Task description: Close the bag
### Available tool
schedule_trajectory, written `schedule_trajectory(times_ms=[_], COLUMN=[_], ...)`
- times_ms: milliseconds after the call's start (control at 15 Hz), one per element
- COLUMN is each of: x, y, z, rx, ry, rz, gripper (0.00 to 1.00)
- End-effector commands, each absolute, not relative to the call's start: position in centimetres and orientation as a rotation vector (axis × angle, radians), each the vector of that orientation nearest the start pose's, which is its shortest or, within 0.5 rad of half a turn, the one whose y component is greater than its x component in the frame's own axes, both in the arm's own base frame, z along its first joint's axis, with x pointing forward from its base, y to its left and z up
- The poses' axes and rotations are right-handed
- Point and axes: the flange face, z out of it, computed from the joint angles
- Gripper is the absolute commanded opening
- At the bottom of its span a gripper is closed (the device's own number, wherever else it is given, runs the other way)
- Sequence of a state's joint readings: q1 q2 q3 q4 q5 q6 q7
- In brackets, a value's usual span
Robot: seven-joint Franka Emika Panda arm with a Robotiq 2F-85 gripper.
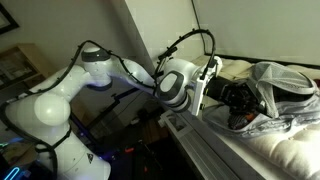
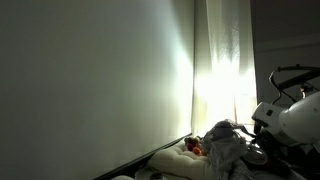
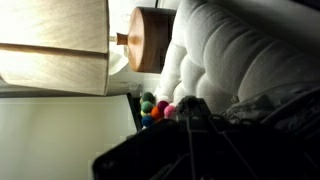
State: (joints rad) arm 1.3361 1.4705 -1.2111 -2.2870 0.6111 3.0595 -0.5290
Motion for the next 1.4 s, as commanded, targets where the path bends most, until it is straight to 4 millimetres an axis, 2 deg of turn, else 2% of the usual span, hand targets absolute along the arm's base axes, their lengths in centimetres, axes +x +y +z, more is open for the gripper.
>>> schedule_trajectory(times_ms=[0,200,600,733,933,1200,1333], x=[54.6,54.8,55.4,55.4,54.6,53.7,53.5], y=[-1.1,-0.9,-0.2,0.2,1.5,4.3,5.9], z=[19.2,19.2,19.5,19.6,20.8,22.9,24.1], rx=[1.867,1.849,1.828,1.827,1.791,1.753,1.736], ry=[0.601,0.564,0.545,0.539,0.493,0.466,0.568], rz=[0.32,0.327,0.308,0.306,0.305,0.318,0.341], gripper=[0.23,0.42,0.87,0.99,1.0,1.0,1.0])
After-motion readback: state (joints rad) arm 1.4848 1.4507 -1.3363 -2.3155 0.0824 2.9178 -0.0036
